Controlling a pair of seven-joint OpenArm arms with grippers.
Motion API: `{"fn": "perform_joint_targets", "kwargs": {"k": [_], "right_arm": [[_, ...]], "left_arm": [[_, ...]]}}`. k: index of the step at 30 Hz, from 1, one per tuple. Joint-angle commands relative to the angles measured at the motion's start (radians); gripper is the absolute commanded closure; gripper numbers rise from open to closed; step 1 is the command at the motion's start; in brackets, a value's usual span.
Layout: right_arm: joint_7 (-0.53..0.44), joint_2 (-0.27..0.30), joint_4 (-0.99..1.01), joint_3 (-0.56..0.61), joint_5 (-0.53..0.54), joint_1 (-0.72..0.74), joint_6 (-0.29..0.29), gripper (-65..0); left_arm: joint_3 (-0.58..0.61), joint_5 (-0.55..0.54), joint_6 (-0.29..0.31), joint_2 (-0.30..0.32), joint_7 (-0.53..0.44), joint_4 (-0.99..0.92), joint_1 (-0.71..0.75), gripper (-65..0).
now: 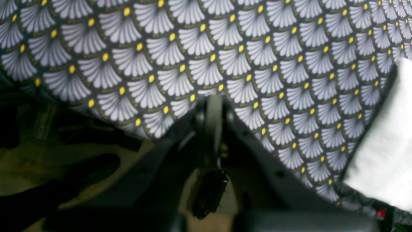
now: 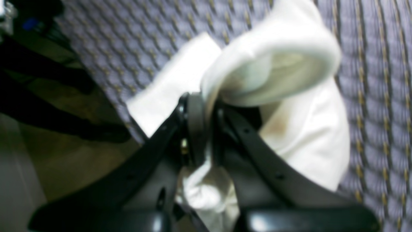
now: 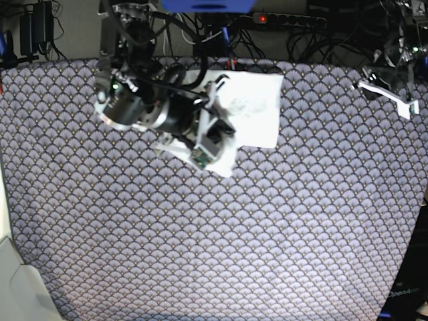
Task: Fold the T-shirt properly
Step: 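Fold the strip end with the right gripper over onto the folded half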
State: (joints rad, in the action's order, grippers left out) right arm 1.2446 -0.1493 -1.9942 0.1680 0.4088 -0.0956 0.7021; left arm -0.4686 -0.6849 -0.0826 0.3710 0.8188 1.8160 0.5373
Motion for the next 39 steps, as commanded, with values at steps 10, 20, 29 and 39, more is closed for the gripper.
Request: {"fn": "perform_joint_targets", "kwargs": {"k": [10,20,29,39], "right_arm": [[-0.164,-0.008,0.144,0.135,0.029,0.003,-0.004,0.0],[-0.227,-0.008,0.327,0.135,0.029,0.040,-0.004,-0.3],[-0.225,-0.008,0.359,0.206,0.031,0.064,-0.004,-29.9],[-0.240,-0.008,0.212,0.333,0.025,0.098,-0.004,-30.6]], "left_arm": [[-0.005,-0.005,0.004,0.013,-0.016,0.020,0.005,-0.3],[-0.005,-0.005,0.004,0.012,-0.016,0.020,0.013,-0.3],[-0.005,-0.005,0.004,0.012,-0.016,0.020,0.016,-0.3],[-0.005,-0.005,0.004,0.012,0.003,0.020,0.023,-0.3]]}}
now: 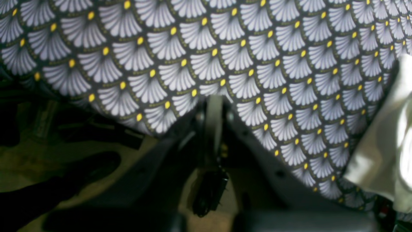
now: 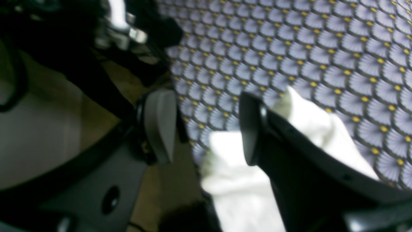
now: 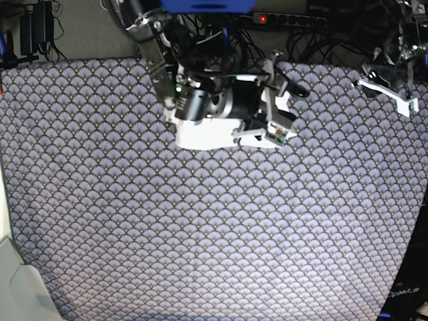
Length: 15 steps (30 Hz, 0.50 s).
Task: Fold the T-shirt properly
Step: 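Fold the strip end with the right gripper over onto the folded half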
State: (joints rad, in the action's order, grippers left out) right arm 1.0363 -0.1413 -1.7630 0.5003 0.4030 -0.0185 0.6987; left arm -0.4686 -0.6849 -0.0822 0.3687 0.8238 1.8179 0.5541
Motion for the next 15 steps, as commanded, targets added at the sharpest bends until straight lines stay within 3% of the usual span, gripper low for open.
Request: {"fn": "perform_joint_targets", "kwargs": {"k": [1,5,9,15], "right_arm": [[-0.032,0.006,-0.019,-0.001,0.030,0.032,-0.001,-28.6],[-0.032,0.091,-0.044,-0.001,0.030,0.055,-0.001,-16.5],[-0.032,0.141,-0.058,-0.010,0.030,0.048,-0.001,-4.6],[-0.032,0.171,-0.051,-0.090,0.030,-0.005,-0.001,-3.2]], "left_arm": [[-0.005,-0.005,0.003,0.014,0.018,0.021,0.013,-0.3],[0.023,0.006,0.003,0.016,0.111,0.061,0.014,-0.3],[0.066,0.006,0.003,0.022,0.128,0.069,0.014,-0.3],[0.067,0.006,0.003,0.020,0.133,0.069,0.016,-0.3]]}}
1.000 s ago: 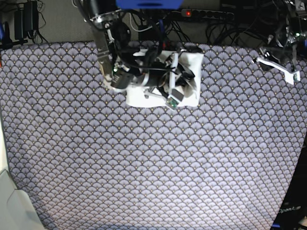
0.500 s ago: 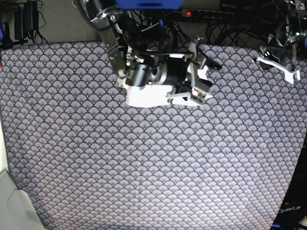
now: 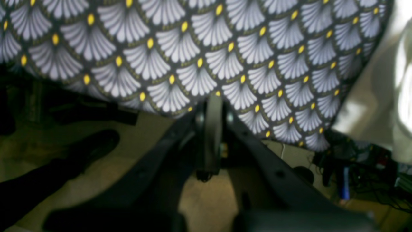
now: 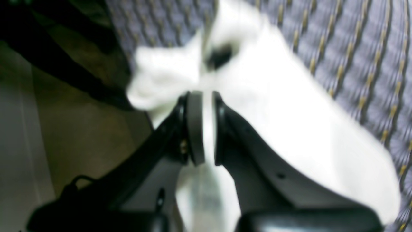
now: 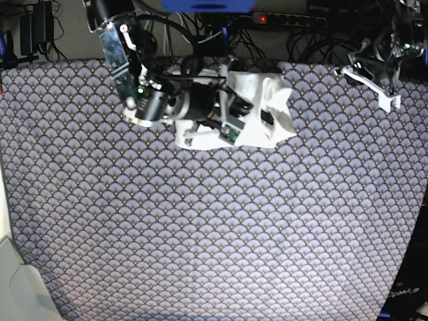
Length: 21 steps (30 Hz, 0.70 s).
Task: Fold the T-shirt properly
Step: 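Fold the strip end with the right gripper over onto the folded half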
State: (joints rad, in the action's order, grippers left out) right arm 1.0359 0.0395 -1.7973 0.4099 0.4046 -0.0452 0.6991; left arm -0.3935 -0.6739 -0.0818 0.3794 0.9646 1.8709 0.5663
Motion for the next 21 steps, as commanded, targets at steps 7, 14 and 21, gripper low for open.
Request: {"fn": "perform_joint_targets", "kwargs": {"k": [7,14,21], "right_arm": [[-0.125,-0.011,0.081,0.002,0.029,0.012,-0.001,-3.3],[-0.190,-0.048,0.255,0.033,0.029,0.072,-0.001,-3.3],[-0.236,-0.083,0.413,0.120,0.029,0.164,-0.001,-3.3]], "left_arm": [[-0.017,-0.004,0.003,0.011,-0.006,0.016,0.022,-0.3],[-0.017,0.019,0.003,0.013,-0.006,0.017,0.045,-0.3],[-0.017,0.112,0.003,0.007,-0.008,0.017,0.057,-0.3]]}}
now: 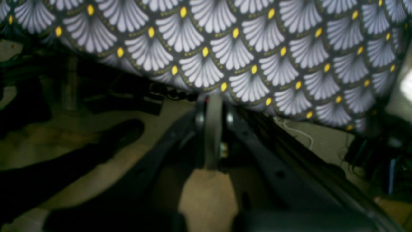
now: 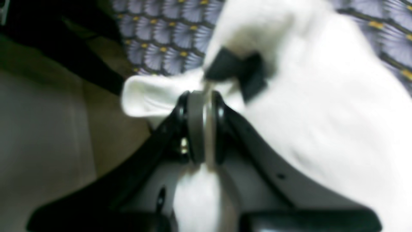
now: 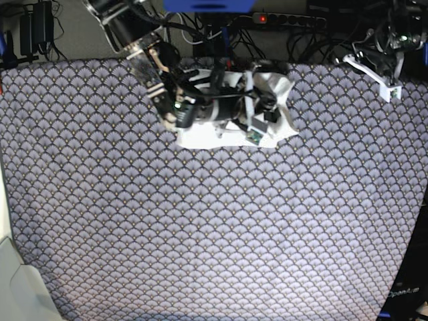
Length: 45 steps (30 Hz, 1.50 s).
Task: Fold the T-shirt properly
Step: 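Fold the strip end with the right gripper over onto the folded half, then release the bundle and rotate it with the left gripper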
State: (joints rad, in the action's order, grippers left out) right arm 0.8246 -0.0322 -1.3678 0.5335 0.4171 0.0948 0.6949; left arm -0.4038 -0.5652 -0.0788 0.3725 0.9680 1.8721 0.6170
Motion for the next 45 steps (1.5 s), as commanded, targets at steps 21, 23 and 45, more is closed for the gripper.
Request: {"fn": "perform_joint_targets", "kwargs": {"k": [21,23,45], "right_arm": [[-0.014,0.179,-0.232,0.067,0.015,0.128,0.003,-3.3],[-0.014,0.206,-0.261,0.035,0.015,0.090,0.003,-3.2],[-0.014,0.306,-0.382,-0.445,0.016,-0.149,0.003,-3.2]], "left_arm": [[0.250,0.007,-0.002,0.006,-0.022,0.059,0.008,-0.3],[0.276,0.007,-0.002,0.006,-0.021,0.057,0.001,-0.3],[0.506,0.009,-0.011,-0.100,-0.010,-0.044,-0.248,-0.3]]}}
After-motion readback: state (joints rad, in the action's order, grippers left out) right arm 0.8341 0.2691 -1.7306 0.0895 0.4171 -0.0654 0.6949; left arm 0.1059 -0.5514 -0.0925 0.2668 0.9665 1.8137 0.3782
